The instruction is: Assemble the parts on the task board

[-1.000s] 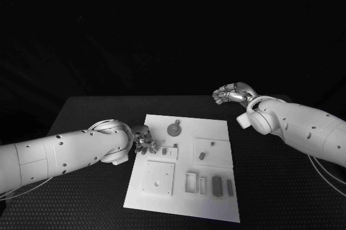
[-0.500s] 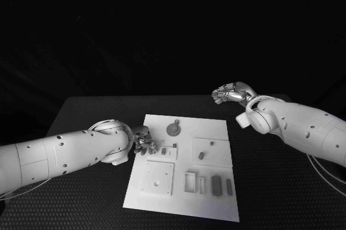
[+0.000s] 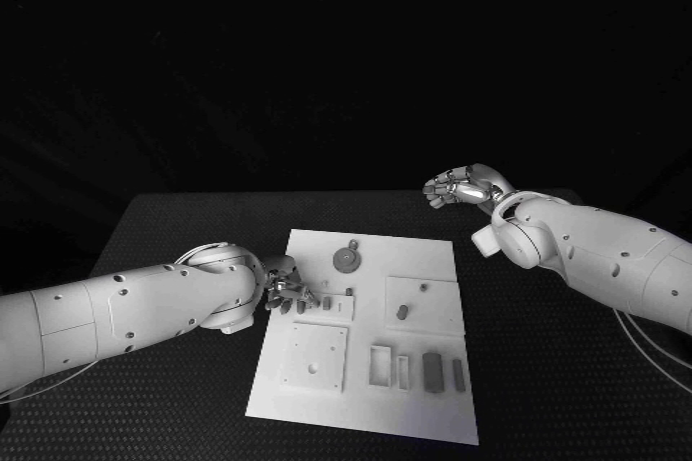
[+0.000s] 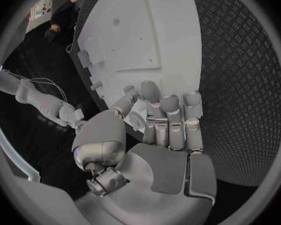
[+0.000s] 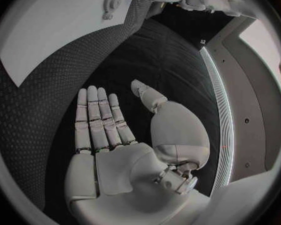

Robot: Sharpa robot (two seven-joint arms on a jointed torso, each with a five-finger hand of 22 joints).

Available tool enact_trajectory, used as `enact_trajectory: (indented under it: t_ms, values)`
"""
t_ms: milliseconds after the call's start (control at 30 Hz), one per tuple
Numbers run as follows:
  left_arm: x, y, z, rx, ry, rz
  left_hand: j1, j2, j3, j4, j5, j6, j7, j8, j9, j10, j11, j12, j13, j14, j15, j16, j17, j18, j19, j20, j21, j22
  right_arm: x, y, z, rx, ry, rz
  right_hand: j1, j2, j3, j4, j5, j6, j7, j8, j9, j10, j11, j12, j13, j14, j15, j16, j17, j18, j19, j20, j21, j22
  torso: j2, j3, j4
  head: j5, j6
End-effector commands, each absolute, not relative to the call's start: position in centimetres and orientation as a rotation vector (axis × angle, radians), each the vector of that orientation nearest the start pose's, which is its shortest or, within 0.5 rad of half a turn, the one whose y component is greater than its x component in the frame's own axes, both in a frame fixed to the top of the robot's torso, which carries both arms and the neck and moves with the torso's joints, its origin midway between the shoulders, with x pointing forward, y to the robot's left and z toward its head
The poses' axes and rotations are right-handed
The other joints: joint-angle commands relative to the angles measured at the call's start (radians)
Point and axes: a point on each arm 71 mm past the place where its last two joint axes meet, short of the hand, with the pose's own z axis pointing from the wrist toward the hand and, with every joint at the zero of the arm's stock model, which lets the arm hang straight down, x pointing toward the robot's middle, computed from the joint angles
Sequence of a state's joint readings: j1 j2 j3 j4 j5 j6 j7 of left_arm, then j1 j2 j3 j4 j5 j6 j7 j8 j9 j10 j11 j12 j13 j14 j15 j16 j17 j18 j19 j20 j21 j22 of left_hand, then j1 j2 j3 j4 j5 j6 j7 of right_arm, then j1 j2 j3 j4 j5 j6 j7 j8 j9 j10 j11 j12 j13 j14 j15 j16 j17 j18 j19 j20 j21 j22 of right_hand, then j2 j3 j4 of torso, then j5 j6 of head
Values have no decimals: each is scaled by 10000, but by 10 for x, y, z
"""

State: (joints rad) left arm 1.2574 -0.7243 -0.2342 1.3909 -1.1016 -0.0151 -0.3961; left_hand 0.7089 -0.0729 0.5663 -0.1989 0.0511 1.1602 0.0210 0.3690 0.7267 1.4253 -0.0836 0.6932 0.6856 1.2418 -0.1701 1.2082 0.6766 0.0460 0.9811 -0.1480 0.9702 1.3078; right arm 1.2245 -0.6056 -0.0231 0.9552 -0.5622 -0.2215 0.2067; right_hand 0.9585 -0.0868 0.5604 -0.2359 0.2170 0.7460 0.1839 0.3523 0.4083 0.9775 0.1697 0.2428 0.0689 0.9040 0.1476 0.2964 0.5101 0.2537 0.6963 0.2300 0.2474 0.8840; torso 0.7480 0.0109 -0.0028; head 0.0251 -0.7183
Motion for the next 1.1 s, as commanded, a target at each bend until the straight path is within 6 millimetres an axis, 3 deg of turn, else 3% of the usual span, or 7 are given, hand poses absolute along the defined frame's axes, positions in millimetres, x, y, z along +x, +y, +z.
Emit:
enact_trajectory:
  t_ms: [33, 233, 367, 567, 700, 967, 1100]
  values:
    - [485, 204, -265, -1035, 22750, -3754, -139, -208, 18, 134, -29, -65, 19, -51, 27, 21, 2, 68, 13, -59, 16, 55, -18, 121, 41, -1023, 29, 136, 581, -253, -196, 6703, 15938, 10241, -51, -46, -36, 29, 67, -68, 33, 67, -13, 63, -26, -69, -6, 26, 58, -43, -6, -155, -10, 15, -47, 10, 0, -4, 1, -14, -1]
    - [484, 210, -264, -1294, 22719, -3734, -205, -329, 73, 225, -29, -84, 16, -51, 60, 13, -4, 81, 24, -64, -11, 68, -28, 137, 46, -1042, 35, 136, 581, -254, -196, 6718, 15937, 10221, -52, -48, -37, 29, 67, -70, 33, 69, -17, 62, -27, -72, -6, 24, 60, -45, -6, -156, -12, 15, -51, 12, 2, -9, 0, -33, -5]
    - [483, 213, -263, -2286, 23030, -4516, -337, -629, 138, 386, -30, -186, 37, -97, 79, -86, 7, 46, 18, -131, -34, 34, -59, 141, 21, -1050, 13, 124, 580, -255, -197, 6752, 15955, 10178, -47, -49, -36, 25, 67, -71, 33, 71, -20, 61, -27, -74, -6, 23, 64, -45, -6, -155, -13, 14, -54, 14, -1, -10, -4, -45, -1]
    - [485, 217, -256, -4114, 23372, -5900, -380, -1415, 512, 659, -34, -1810, 651, -863, -80, -1533, 584, -763, -325, -1322, 462, -862, -526, -104, -954, -738, -658, -56, 579, -254, -198, 6621, 15975, 10101, -6, -62, -25, 6, 60, -90, 102, 103, -68, 86, 55, -97, -5, 262, 39, 84, 57, -91, 186, 0, 11, 86, -15, 0, 12, -76, 41]
    - [486, 217, -249, -4864, 23424, -6696, -377, -1696, 619, 868, -21, -2423, 900, -1084, -66, -1994, 835, -939, -411, -1738, 720, -1067, -673, -187, -1347, -503, -915, -94, 579, -254, -198, 6441, 15982, 9990, 17, -95, -28, -27, 45, -90, 102, 112, -77, 89, 55, -103, -5, 260, 38, 82, 59, -87, 191, 1, 5, 93, -8, -5, 16, -69, 62]
    - [492, 227, -238, -6382, 22886, -8106, -349, -1821, 675, 1111, -20, -2922, 1125, -1245, -55, -2465, 1063, -1140, -562, -2173, 993, -1275, -861, -228, -1797, -226, -1230, -136, 574, -239, -197, 4611, 16416, 9232, 244, -189, -3, -257, -105, -54, 104, 182, -116, 151, 37, -105, 5, 315, 20, 108, 85, -64, 251, 2, -7, 148, -8, -13, 25, -50, 102]
    - [497, 234, -233, -7135, 22103, -9314, 105, -1239, 731, 823, -15, -2990, 1199, -1224, -16, -2723, 1145, -1330, -717, -2406, 1131, -1505, -1032, -233, -2055, -84, -1441, -188, 562, -214, -198, 2829, 16863, 8953, 733, -242, 141, -445, 25, 170, 123, 342, -166, 904, -293, 354, 248, 1205, -397, 723, 584, 81, 1164, -149, 500, 454, -7, -1, 21, -33, 113]
